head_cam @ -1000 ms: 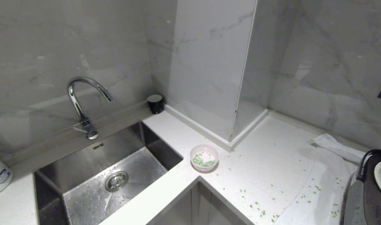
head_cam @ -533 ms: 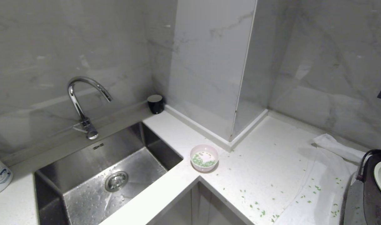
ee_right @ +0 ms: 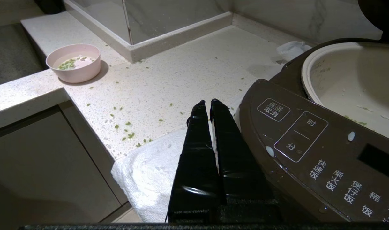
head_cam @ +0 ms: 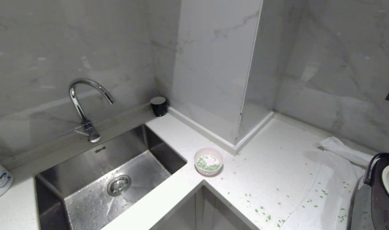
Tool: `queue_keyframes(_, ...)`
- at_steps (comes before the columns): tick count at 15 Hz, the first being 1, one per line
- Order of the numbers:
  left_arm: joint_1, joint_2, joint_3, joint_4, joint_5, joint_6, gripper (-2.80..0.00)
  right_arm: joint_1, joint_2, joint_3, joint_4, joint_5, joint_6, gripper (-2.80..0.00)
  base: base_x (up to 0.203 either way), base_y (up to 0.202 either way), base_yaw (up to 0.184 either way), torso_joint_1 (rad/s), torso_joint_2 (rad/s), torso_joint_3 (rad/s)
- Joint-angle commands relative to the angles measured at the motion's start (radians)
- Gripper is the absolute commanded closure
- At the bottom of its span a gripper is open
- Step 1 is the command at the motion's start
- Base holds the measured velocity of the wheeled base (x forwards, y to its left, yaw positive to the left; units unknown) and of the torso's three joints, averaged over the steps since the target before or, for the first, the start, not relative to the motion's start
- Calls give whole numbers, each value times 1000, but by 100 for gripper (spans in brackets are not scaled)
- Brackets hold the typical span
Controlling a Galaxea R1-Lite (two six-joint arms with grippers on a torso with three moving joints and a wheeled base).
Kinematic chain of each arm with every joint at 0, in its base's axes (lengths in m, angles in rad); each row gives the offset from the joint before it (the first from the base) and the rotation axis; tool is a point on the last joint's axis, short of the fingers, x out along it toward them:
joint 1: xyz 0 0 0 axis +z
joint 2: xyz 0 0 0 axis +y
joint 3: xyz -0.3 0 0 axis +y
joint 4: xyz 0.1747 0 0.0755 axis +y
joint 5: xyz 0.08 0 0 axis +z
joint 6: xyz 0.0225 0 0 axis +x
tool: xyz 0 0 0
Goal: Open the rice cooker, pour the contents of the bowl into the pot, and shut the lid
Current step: Pour the water from the bowl into the rice cooker
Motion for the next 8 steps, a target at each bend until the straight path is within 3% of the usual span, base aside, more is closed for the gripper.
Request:
queue_keyframes(1,6,-95,43,26,46,-22,0,0,1,0,1,1,0,0,0,0,0,0,0,0)
queue_keyframes(3,7,-94,42,34,66,-10,0,0,1,0,1,1,0,0,0,0,0,0,0,0)
queue_keyframes(5,6,-93,57,68,167,40,0,0,1,0,1,1,0,0,0,0,0,0,0,0)
queue_keyframes(8,5,-92,57,86,151,34,0,0,1,0,1,1,0,0,0,0,0,0,0,0)
